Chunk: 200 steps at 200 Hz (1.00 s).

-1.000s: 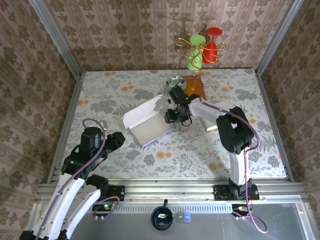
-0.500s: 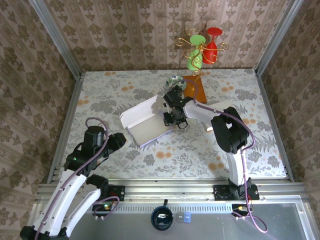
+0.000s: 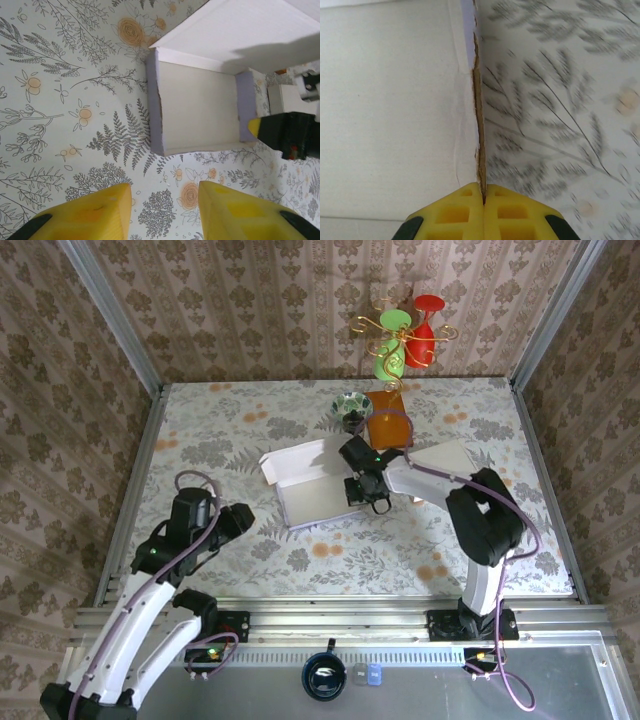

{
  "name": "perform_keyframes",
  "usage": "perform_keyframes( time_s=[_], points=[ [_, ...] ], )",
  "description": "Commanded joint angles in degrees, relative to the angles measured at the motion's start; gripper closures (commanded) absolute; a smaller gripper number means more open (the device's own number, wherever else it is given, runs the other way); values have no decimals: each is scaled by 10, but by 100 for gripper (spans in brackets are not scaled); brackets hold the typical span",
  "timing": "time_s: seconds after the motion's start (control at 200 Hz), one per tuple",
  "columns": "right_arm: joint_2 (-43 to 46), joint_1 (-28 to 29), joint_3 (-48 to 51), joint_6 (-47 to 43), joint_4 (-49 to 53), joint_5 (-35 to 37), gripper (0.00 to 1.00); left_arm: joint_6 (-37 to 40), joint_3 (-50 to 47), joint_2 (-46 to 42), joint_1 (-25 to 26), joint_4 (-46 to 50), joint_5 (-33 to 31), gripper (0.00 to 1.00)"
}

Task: Fold the paper box

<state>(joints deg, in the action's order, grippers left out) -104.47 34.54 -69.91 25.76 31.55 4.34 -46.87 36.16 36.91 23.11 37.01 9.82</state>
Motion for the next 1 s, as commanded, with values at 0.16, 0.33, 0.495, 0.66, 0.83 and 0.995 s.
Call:
perform_keyframes(
  time_s=[0.16, 0.33, 0.495, 0.66, 0.83, 0.995],
  points=[
    [96, -22, 103, 91, 8, 26, 100, 46, 55, 112, 41, -58, 36, 59],
    [116, -23, 132, 132, -1, 20, 100, 68, 89, 192, 67, -85, 48, 58],
    [112, -26, 144, 156, -5, 3, 100, 78, 109, 237, 79, -108, 55, 58],
    [112, -27, 152, 171, -22, -6, 97, 86, 120, 264, 83, -123, 62, 58],
    [119, -27, 147, 161, -17, -7, 87, 97, 133, 294, 83, -135, 72, 58],
    [140, -27, 136, 130, -11, -1, 73, 119, 159, 324, 83, -133, 79, 57]
  ],
)
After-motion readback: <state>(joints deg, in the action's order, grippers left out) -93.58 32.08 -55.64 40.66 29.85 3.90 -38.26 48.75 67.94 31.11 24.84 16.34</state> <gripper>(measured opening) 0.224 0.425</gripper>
